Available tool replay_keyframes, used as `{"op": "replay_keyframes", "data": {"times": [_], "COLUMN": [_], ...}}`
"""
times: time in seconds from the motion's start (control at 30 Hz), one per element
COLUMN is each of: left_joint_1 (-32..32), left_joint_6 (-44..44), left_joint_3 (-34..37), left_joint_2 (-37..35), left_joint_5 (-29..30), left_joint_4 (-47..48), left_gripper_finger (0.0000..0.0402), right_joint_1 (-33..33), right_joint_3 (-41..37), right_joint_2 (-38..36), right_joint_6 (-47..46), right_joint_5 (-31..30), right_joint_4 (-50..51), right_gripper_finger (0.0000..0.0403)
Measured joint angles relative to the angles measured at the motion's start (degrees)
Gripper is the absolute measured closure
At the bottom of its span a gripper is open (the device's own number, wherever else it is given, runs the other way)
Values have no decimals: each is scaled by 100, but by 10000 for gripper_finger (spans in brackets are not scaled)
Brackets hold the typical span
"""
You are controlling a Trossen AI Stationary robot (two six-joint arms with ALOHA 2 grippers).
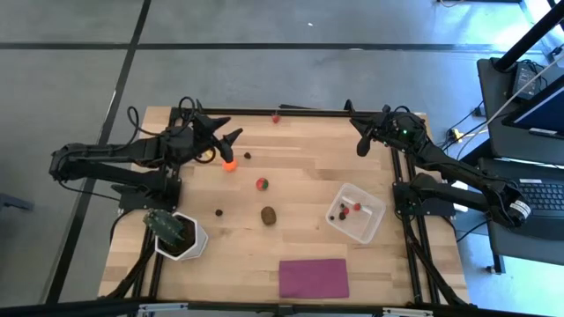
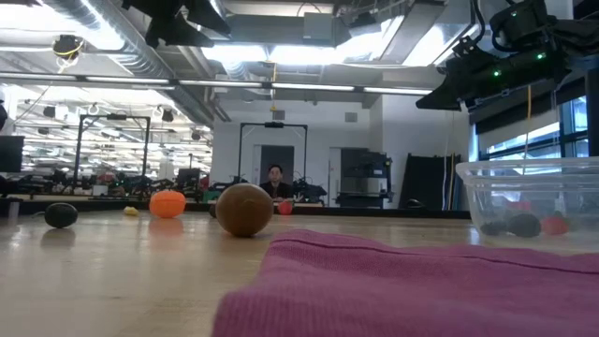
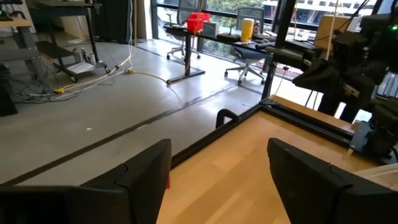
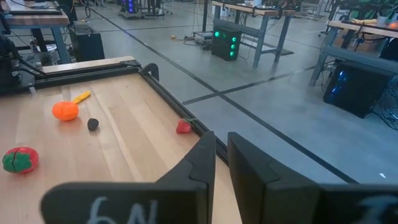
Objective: Pick and placing Produce into tupperware
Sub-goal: Put the pumpkin into the transparent bin
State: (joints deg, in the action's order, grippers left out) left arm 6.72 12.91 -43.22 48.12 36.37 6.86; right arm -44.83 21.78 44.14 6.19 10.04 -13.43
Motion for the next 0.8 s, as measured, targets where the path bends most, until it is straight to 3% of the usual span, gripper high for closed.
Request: {"op": "replay_keyframes", "data": {"times": [0.4,0.8], "left_joint_1": [2,136], "left_joint_6": [-135,810], "left_joint_3": [0,-8], "left_joint_2": [0,57], "left_joint_5": [14,-343], "left_joint_4": [1,295], "left_gripper_finger": [31,26], "right_joint_1": [1,0], "right_joint_3": [0,0], "right_joint_2": [0,0], "right_joint_6": [9,31], "right_joint_5": [0,-1], "right_joint_4": [0,0], "right_gripper_finger": [357,357]}}
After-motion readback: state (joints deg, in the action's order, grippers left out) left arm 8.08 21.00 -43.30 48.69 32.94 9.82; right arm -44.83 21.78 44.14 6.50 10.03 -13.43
